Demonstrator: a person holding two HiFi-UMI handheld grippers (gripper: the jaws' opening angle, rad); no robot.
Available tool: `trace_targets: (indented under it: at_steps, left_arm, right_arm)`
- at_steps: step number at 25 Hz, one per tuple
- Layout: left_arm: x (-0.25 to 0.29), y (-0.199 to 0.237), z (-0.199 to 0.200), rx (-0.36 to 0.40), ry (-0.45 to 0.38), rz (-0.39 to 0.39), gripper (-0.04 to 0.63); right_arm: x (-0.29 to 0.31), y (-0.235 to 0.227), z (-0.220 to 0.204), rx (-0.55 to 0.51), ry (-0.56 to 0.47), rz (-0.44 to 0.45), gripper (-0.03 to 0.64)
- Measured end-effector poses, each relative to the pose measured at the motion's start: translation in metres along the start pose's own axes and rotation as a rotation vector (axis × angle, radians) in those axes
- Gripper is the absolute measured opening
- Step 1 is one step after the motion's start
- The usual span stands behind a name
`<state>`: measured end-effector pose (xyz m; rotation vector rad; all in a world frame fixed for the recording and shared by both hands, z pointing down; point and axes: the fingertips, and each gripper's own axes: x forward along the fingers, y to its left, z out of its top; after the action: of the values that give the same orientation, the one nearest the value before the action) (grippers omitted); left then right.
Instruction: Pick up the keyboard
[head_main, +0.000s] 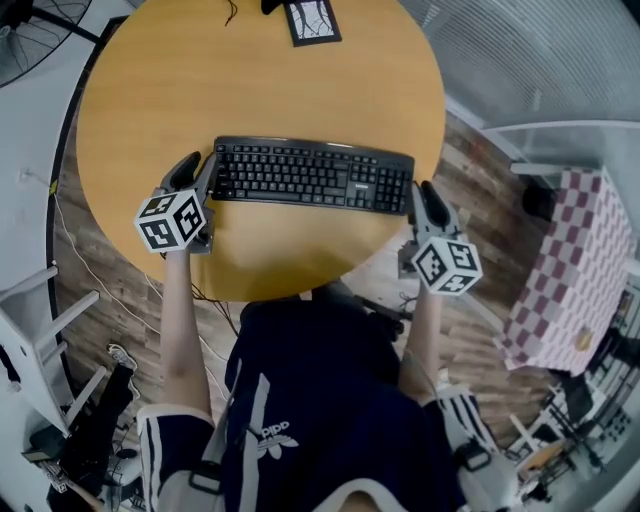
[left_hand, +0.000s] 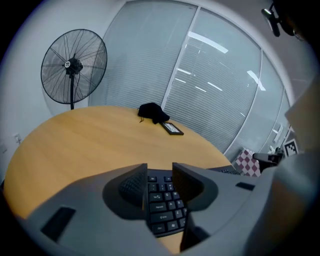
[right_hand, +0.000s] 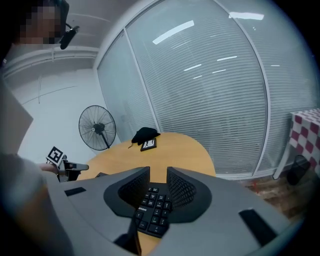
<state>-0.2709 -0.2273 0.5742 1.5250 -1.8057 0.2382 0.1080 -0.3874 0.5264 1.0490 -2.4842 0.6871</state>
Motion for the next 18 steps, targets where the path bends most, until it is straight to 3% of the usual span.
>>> trace_targets:
  at_steps: [4, 18]
  left_arm:
    - [0.021, 0.009, -0.013, -0.048, 0.085, -0.012, 0.163]
    - [0.059, 0.021, -0.029, -0.082, 0.187, -0.023, 0.175]
  right_arm:
    - [0.016, -0.016, -0.008, 0.009, 0.034, -0.026, 0.109]
    - [0.065, -0.048, -0.047, 0.076, 0.142, -0.059, 0.146]
